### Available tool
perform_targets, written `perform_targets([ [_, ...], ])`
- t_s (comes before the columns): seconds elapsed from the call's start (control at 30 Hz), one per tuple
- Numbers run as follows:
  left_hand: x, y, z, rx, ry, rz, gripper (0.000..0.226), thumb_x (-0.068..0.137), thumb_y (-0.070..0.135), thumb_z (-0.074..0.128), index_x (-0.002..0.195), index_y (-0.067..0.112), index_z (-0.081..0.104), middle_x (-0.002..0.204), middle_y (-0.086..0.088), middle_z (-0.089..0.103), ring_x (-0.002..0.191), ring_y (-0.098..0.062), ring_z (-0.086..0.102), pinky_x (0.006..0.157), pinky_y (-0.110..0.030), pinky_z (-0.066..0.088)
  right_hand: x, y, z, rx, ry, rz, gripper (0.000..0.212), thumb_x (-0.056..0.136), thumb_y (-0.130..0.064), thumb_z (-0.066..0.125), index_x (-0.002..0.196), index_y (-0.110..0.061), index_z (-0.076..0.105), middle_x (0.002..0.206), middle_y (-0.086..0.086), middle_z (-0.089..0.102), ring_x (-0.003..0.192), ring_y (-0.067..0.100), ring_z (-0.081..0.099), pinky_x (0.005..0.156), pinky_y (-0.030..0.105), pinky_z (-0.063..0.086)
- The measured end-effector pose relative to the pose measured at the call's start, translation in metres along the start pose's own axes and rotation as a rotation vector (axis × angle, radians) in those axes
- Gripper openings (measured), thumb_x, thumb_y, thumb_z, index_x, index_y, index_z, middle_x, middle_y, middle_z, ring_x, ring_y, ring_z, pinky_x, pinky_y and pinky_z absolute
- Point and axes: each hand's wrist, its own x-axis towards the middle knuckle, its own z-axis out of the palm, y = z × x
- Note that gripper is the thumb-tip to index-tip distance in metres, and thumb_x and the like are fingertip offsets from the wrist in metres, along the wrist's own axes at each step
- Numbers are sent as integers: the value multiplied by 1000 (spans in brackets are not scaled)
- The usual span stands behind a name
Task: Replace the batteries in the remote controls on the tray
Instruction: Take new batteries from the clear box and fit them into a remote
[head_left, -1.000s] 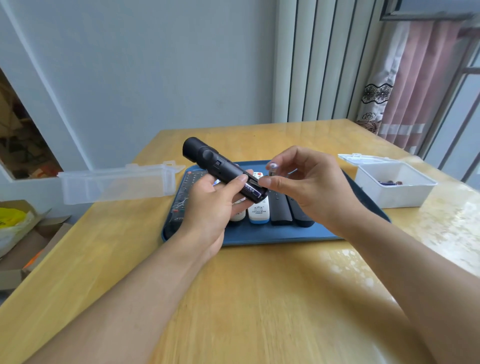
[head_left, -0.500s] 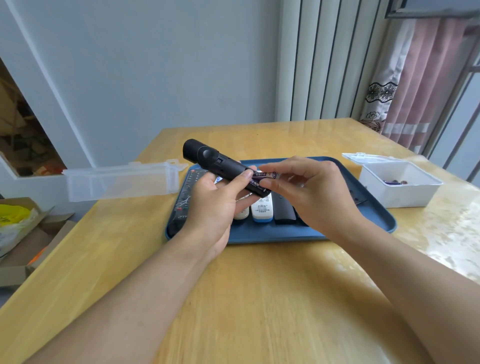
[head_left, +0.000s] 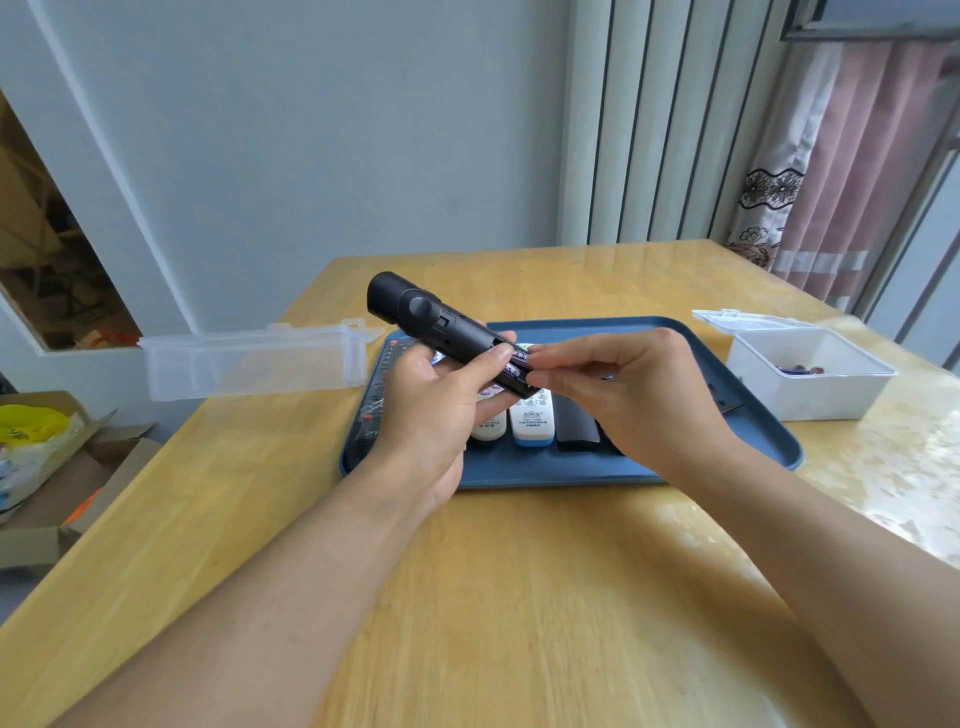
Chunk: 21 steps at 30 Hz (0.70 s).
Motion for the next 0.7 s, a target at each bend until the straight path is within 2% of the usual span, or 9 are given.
perform_targets([
  [0.07, 0, 1, 0, 0, 1, 5, 33, 93, -2, 66, 123, -9, 54, 107, -16, 76, 90, -21, 76, 71, -33, 62, 1, -2, -2, -8, -23, 20, 18, 80, -23, 82, 88, -39, 78, 84, -14, 78, 81, 13, 75, 82, 38, 58],
  [0.13, 1, 1, -1, -3, -6, 5, 32, 93, -2, 65, 123, -8, 55, 108, -17, 75, 91, -21, 76, 72, -35, 62, 2, -3, -4, 8, -62, 35, 14, 80, -24, 80, 93, -31, 80, 90, -15, 78, 87, 5, 74, 87, 36, 58],
  [0.23, 1, 2, -2, 6, -40, -2, 27, 93, -3, 65, 119, -7, 58, 107, -18, 75, 93, -23, 76, 71, -35, 62, 6, -4, -8, 82, -116, 77, 18, 77, -22, 81, 95, -18, 81, 98, -7, 78, 91, 9, 74, 87, 36, 59],
  [0.3, 0, 3, -3, 26, -86, -8, 18, 93, -3, 64, 110, -1, 61, 105, -15, 76, 96, -24, 75, 72, -36, 62, 8, -2, -12, 154, -155, 135, 19, 73, -20, 84, 91, -13, 80, 91, -1, 79, 81, 8, 73, 81, 28, 56],
  [0.4, 0, 4, -5, 55, -144, -15, 13, 93, -3, 63, 102, 7, 62, 101, -12, 77, 98, -26, 75, 75, -39, 63, 10, 0, -15, 260, -203, 259, 37, 63, -25, 86, 90, -9, 67, 87, 7, 78, 72, 13, 67, 66, 22, 50],
  [0.47, 0, 3, -4, 71, -171, -22, 16, 93, -2, 63, 105, 9, 61, 105, -15, 76, 100, -30, 74, 78, -42, 63, 11, 1, -15, 359, -243, 352, 39, 66, -15, 86, 93, -9, 58, 85, 11, 77, 70, 15, 66, 60, 19, 49],
  [0.57, -2, -1, -3, 93, -189, -27, 19, 93, -4, 64, 108, 7, 61, 108, -18, 75, 100, -31, 74, 79, -44, 63, 9, 0, -13, 406, -243, 453, 36, 73, 1, 83, 90, -11, 53, 66, 2, 68, 59, 11, 63, 54, 16, 48],
  [0.63, -1, -2, -2, 99, -184, -26, 19, 93, -3, 64, 110, 5, 61, 108, -17, 75, 100, -30, 74, 79, -43, 63, 8, -4, -14, 370, -257, 458, 34, 72, -5, 85, 89, -11, 56, 66, 1, 68, 59, 11, 63, 55, 16, 49],
  [0.7, -1, -2, -2, 80, -163, -29, 18, 93, -3, 64, 110, 3, 61, 104, -14, 77, 98, -28, 75, 78, -42, 63, 10, -4, -18, 301, -236, 434, 37, 68, -27, 87, 92, -10, 64, 78, 5, 75, 70, 13, 68, 66, 26, 56],
])
